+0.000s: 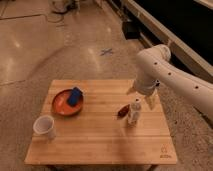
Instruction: Move the arm in a circular motion
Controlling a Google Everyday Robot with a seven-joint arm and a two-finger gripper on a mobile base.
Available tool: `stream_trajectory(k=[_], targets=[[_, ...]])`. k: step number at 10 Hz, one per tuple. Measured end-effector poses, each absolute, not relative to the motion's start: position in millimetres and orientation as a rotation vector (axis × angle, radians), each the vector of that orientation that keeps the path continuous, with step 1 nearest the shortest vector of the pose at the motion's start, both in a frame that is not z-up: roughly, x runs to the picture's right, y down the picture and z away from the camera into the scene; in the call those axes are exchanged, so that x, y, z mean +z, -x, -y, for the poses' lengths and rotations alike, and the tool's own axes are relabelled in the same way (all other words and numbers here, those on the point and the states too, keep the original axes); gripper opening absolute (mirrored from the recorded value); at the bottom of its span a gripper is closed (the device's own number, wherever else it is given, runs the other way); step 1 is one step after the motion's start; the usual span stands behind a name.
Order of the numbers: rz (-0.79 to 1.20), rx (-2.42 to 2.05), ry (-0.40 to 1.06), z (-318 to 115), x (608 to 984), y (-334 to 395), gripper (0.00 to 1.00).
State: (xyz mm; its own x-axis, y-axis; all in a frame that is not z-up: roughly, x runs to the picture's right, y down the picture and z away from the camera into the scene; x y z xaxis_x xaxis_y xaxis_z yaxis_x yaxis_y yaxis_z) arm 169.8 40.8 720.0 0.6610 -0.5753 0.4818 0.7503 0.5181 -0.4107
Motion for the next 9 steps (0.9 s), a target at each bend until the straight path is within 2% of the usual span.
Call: stream_trajectory(k=[5, 9], targets=[[0.267, -0.866, 0.604, 22, 757, -135, 0.80], [0.338, -0.995, 0.561, 39, 773, -42, 0.80]])
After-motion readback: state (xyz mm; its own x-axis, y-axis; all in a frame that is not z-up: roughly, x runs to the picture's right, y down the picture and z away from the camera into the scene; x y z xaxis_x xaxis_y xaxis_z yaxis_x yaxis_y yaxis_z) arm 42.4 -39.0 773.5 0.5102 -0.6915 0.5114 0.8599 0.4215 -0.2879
